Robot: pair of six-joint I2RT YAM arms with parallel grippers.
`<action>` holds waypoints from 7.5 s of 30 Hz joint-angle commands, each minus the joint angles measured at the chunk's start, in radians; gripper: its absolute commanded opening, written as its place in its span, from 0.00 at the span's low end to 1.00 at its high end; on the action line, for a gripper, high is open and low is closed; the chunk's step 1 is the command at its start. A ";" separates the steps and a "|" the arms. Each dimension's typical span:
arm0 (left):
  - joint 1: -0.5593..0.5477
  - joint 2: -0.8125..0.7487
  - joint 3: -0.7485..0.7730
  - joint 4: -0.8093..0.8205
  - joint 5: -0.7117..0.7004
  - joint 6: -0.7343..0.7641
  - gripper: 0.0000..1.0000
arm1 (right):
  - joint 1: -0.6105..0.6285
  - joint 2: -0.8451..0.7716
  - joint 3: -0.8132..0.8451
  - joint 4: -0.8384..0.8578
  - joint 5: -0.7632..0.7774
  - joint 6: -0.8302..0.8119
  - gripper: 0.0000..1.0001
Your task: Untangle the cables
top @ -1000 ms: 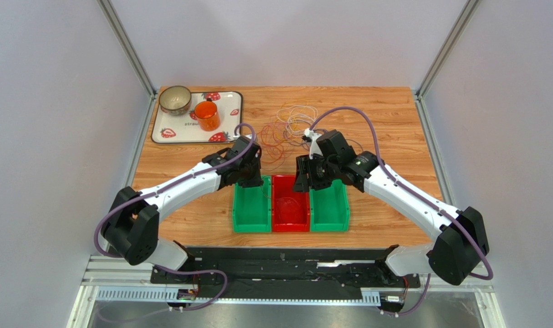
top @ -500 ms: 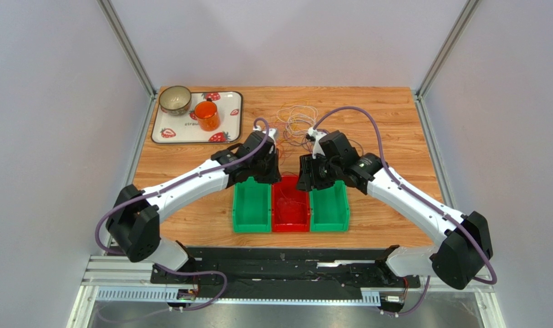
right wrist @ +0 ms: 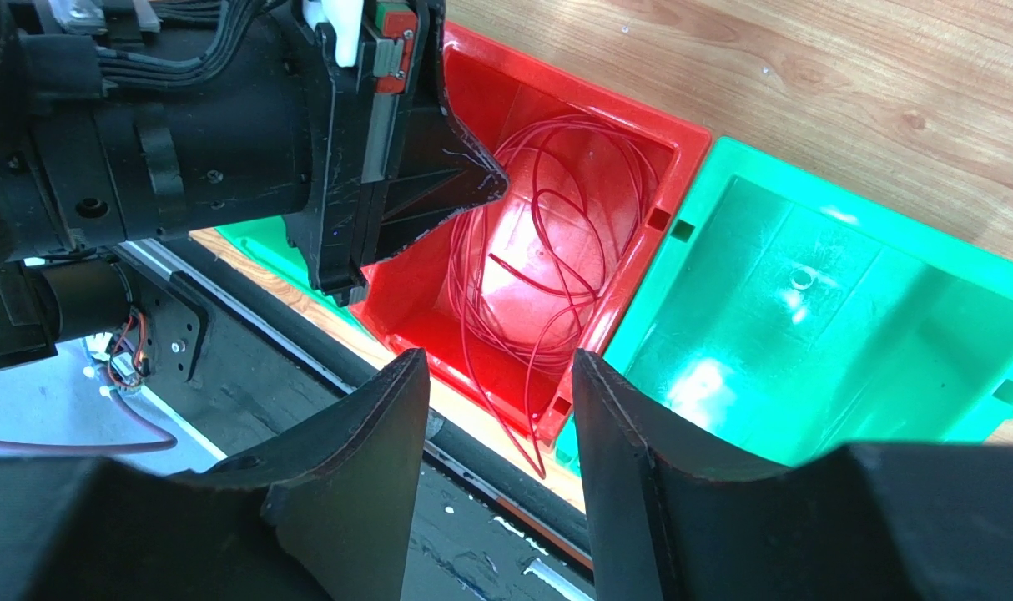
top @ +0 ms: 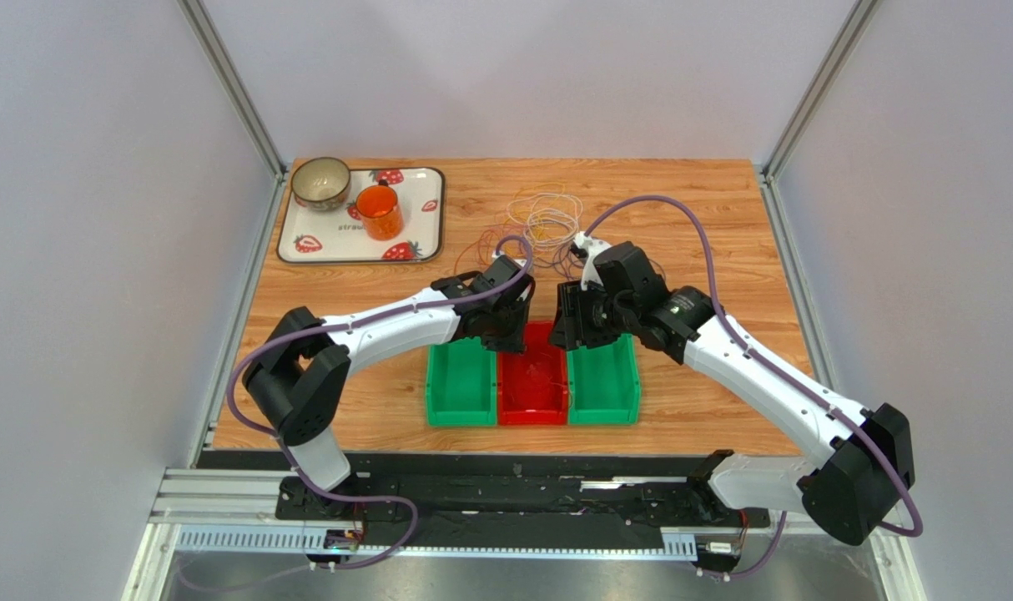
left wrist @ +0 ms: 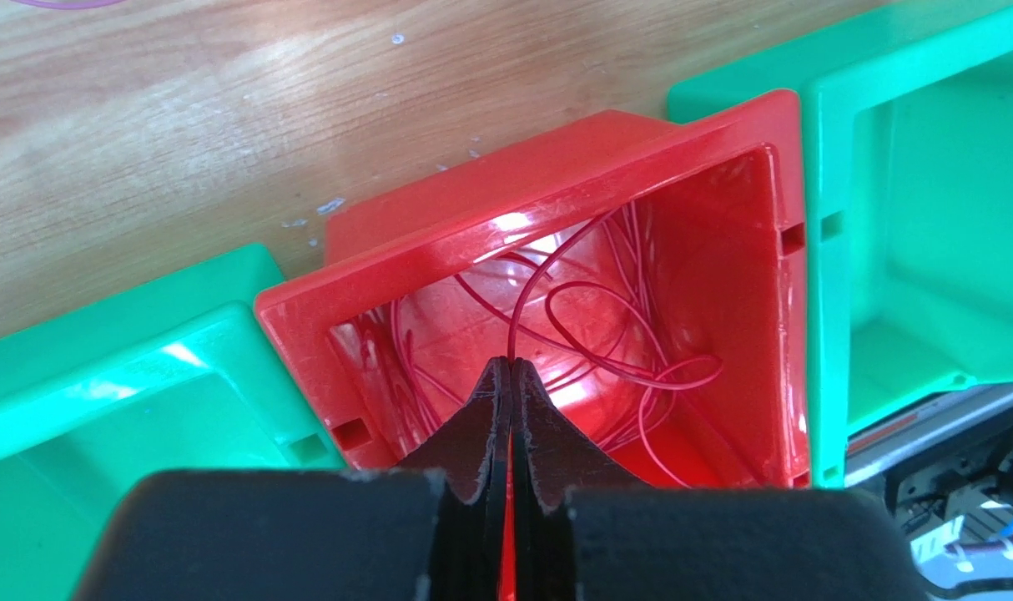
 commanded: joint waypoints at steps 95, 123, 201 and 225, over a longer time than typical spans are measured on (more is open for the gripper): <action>0.314 -0.286 -0.237 -0.018 -0.050 0.092 0.35 | 0.053 0.497 0.234 0.167 -0.177 0.075 0.00; 0.314 -0.272 -0.218 -0.035 -0.084 0.101 0.34 | 0.039 0.358 0.174 0.118 -0.096 0.044 0.00; 0.314 -0.295 -0.269 0.033 -0.033 0.098 0.33 | 0.196 0.605 0.389 -0.042 0.265 0.128 0.00; 0.313 -0.358 -0.189 -0.024 0.022 0.095 0.43 | 0.134 0.521 0.349 0.095 0.148 0.145 0.29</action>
